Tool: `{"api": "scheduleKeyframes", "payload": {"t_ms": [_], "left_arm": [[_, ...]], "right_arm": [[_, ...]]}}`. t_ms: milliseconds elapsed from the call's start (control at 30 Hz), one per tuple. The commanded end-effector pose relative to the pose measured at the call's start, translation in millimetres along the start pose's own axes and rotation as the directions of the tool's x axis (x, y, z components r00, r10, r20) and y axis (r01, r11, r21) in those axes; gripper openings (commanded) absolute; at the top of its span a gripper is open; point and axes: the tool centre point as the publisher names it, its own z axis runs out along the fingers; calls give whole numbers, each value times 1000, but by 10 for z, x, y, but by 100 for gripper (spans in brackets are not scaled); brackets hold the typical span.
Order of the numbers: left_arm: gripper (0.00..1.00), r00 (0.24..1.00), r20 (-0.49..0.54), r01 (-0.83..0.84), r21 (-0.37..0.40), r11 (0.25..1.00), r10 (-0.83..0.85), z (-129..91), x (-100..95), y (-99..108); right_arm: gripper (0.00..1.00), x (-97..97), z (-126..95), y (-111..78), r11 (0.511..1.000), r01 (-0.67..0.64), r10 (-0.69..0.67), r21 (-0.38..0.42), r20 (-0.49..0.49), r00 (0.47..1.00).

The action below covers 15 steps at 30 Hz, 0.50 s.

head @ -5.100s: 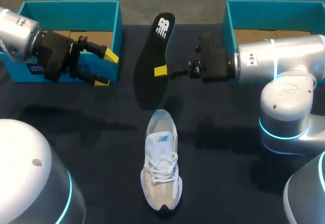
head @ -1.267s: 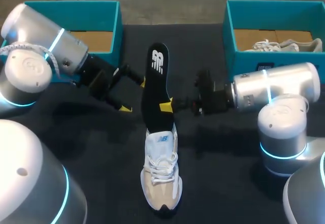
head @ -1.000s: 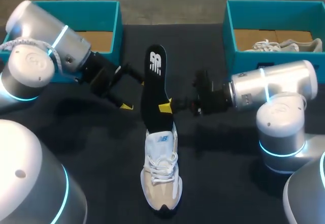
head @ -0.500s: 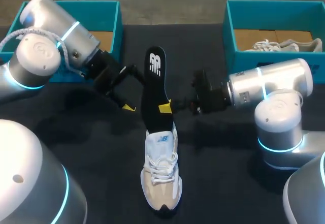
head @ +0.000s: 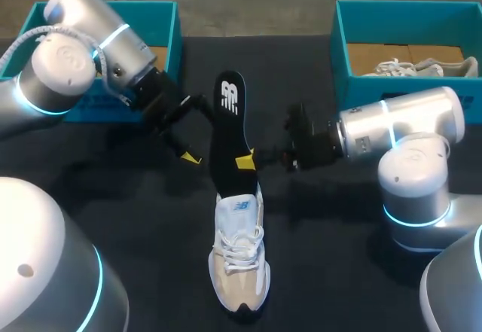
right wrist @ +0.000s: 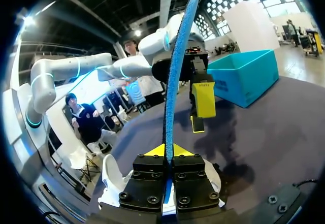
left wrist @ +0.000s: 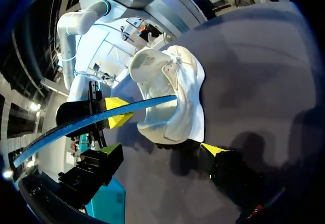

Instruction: Take the shoe out of the shoebox, open the shoe tongue, remove and reinsert the insole, then place the shoe into the shoebox

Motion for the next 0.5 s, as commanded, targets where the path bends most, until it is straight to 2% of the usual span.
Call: {"api": "scheduleKeyframes", "payload": {"t_ms": [33,267,500], "left_arm": [[100,1000,-8,-2,14,1000,2,3,-9,49],[100,1000,-21,0,11,1000,0,-3,1,71],[100,1000,-28,3,20,1000,-2,23,1,79]], "right_arm": [[0,31,-13,-2,1000,0,0,2,6,1000],[0,8,-22,20,999,-44,44,19,7,999],[0,-19,-28,-39,996,-89,89,28,-1,996]]}}
